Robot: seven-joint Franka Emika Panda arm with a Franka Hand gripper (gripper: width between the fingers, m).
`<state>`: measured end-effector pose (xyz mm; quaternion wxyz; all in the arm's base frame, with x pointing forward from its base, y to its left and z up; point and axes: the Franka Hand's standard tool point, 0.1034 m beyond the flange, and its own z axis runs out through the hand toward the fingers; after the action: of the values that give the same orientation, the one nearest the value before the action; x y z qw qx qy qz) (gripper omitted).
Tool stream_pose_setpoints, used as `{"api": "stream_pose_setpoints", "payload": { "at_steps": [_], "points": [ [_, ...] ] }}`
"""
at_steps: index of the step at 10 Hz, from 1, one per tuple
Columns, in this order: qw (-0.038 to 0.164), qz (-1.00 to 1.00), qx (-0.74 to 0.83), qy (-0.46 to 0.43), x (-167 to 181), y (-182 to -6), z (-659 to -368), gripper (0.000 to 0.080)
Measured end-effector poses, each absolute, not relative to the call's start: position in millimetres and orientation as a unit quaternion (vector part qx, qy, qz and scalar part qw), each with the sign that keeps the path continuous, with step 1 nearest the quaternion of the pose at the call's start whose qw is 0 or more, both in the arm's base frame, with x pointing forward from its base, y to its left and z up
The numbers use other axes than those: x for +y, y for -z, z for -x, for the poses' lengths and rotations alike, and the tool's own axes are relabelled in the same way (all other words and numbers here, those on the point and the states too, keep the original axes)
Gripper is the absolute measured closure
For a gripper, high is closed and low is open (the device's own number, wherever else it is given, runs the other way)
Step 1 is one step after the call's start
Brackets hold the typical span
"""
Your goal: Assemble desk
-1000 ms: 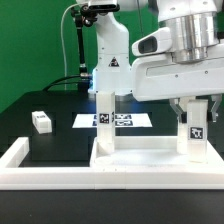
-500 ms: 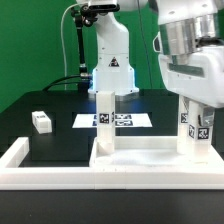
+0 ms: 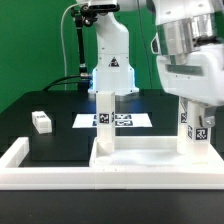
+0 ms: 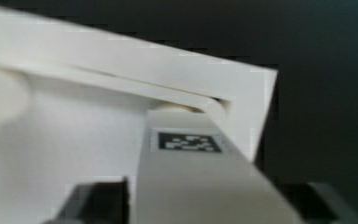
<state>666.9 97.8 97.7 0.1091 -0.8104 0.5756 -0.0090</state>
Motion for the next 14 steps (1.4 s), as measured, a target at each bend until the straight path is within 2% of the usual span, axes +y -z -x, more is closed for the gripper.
{"api": "stream_pose_setpoints", "payload": {
  "at_steps": [1,2,5,7,9,10,11,12,13,14],
  "points": [
    [0.116,0.862,0.491,0.047,96.5,-95.4,-663.8,0.0271],
    [0.113,0.914,0.384,0.057,96.2,-93.7,-659.0,0.0181],
    [0.105,0.948,0.295,0.064,96.1,-92.6,-658.1,0.0156],
    [0.091,0.983,0.14,0.075,86.7,-101.3,-663.5,0.0151],
    [0.058,0.996,0.006,0.068,88.3,-110.1,-666.6,0.015],
    [0.063,0.995,0.039,0.067,87.8,-108.6,-666.2,0.015],
    [0.061,0.995,0.038,0.067,86.0,-108.2,-666.3,0.027],
    [0.061,0.995,0.038,0.067,86.5,-108.2,-666.2,0.0452],
    [0.064,0.993,0.08,0.065,86.3,-108.2,-666.2,0.0512],
    [0.067,0.988,0.122,0.062,85.8,-108.2,-666.3,0.0512]
  ]
}}
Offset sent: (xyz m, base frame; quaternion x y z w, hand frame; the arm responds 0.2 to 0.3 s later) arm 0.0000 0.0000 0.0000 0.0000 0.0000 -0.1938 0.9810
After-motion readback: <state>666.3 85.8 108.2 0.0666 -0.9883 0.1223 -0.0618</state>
